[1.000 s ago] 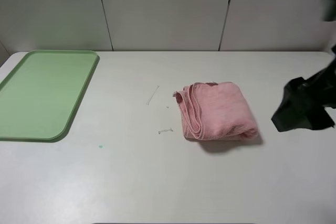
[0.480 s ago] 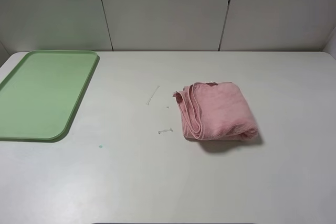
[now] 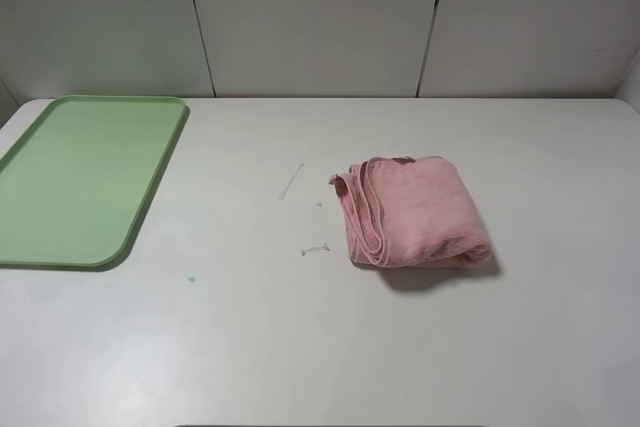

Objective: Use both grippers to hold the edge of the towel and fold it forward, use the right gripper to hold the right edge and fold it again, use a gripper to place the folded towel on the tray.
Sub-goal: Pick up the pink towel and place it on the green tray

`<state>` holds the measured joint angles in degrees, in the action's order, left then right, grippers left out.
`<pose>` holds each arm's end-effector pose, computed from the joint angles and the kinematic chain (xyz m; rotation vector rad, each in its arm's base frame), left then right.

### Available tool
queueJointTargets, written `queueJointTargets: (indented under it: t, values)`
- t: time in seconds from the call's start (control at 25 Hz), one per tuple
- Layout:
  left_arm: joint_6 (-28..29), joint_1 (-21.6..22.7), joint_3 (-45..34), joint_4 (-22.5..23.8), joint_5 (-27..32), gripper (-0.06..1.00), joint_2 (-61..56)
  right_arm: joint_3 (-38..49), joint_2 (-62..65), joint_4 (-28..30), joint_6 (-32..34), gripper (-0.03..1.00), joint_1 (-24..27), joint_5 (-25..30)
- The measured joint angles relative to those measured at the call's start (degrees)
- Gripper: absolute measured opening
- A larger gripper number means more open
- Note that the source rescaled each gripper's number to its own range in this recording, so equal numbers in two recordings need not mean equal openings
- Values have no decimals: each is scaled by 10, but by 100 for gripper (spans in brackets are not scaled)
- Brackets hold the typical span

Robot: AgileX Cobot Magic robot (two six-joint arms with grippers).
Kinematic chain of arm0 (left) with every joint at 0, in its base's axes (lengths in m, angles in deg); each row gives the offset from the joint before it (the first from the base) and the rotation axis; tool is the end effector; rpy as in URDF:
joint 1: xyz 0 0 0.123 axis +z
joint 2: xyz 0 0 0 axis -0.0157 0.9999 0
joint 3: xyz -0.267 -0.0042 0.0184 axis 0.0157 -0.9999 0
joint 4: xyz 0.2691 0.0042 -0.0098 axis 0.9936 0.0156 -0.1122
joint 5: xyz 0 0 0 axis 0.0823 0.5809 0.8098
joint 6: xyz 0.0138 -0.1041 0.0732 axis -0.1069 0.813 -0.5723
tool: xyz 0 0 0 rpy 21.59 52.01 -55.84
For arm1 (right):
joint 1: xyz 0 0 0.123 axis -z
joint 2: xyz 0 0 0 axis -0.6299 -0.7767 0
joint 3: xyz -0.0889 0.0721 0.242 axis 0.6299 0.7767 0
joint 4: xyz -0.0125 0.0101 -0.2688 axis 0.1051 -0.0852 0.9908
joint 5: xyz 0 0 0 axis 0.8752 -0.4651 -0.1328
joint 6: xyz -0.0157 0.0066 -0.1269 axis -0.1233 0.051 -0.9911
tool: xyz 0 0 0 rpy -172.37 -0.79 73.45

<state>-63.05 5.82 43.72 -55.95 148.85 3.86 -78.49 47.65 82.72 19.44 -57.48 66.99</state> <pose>0.0614 0.0045 0.2659 -0.1520 2.0382 0.0245 0.0720 0.0162 0.2711 -0.1988 2.2008 0.1778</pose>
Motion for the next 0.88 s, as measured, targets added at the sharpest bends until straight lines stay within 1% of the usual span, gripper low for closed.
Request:
queueJointTargets:
  t: [0.16, 0.36, 0.52, 0.88]
  values:
    - [0, 0, 0, 0, 0, 90, 0, 32, 58, -18, -23, 100, 71, -42]
    - [0, 0, 0, 0, 0, 90, 0, 38, 90, -30, -34, 100, 136, -56]
    - [0, 0, 0, 0, 0, 90, 0, 38, 91, -31, -37, 100, 154, -57]
    - [0, 0, 0, 0, 0, 90, 0, 38, 91, -31, -42, 100, 154, -57]
